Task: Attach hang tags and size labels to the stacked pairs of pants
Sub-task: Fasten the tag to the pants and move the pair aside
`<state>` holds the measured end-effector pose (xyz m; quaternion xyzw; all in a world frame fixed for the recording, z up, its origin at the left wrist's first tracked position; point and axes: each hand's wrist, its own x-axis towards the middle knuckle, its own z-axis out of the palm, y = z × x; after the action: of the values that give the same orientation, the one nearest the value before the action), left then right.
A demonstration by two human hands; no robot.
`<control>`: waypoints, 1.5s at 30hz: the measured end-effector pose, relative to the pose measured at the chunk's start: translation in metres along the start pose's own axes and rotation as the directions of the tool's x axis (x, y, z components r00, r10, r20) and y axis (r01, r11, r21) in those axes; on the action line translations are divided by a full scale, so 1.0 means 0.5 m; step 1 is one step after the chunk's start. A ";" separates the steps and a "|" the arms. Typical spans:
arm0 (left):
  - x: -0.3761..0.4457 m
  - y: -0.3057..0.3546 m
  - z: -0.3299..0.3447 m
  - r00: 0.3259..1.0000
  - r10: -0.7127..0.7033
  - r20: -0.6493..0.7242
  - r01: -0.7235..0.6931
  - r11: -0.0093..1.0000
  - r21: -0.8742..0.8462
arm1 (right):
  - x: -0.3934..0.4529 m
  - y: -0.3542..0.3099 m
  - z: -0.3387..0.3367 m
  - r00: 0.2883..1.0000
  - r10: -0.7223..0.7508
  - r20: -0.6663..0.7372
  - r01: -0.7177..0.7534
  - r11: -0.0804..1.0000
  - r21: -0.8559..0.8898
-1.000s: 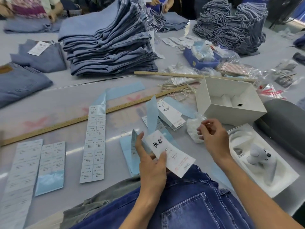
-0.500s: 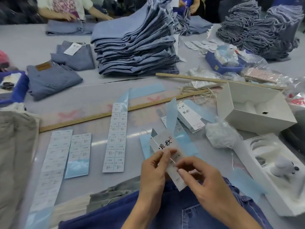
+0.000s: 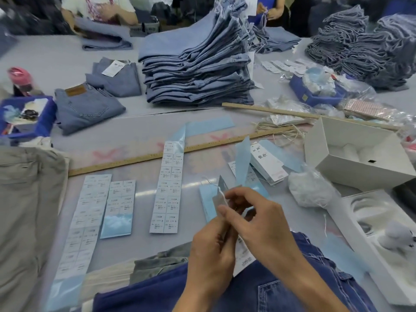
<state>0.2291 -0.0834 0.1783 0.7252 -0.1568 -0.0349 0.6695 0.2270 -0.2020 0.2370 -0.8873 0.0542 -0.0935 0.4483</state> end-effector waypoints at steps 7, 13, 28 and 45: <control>-0.007 -0.009 -0.010 0.999 -0.029 -0.025 0.029 0.999 -0.017 | 0.043 -0.051 0.002 0.999 0.036 0.026 -0.044 0.894 0.447; -0.018 0.000 -0.036 0.961 -0.187 -0.204 0.105 0.928 -0.356 | 0.040 -0.059 -0.023 0.997 -0.077 -0.018 0.076 0.861 0.503; -0.032 0.031 -0.036 0.968 -0.159 -0.195 0.067 0.909 -0.411 | 0.000 -0.044 0.033 0.911 -0.384 -0.151 0.350 0.913 -0.209; -0.042 0.024 -0.042 0.970 -0.153 -0.189 0.079 0.933 -0.351 | -0.017 -0.039 0.051 0.894 -0.417 -0.162 0.366 0.891 -0.270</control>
<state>0.2124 -0.0582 0.1889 0.6059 -0.0323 -0.0231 0.7945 0.2246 -0.1691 0.2368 -0.9106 -0.0677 -0.2710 0.3045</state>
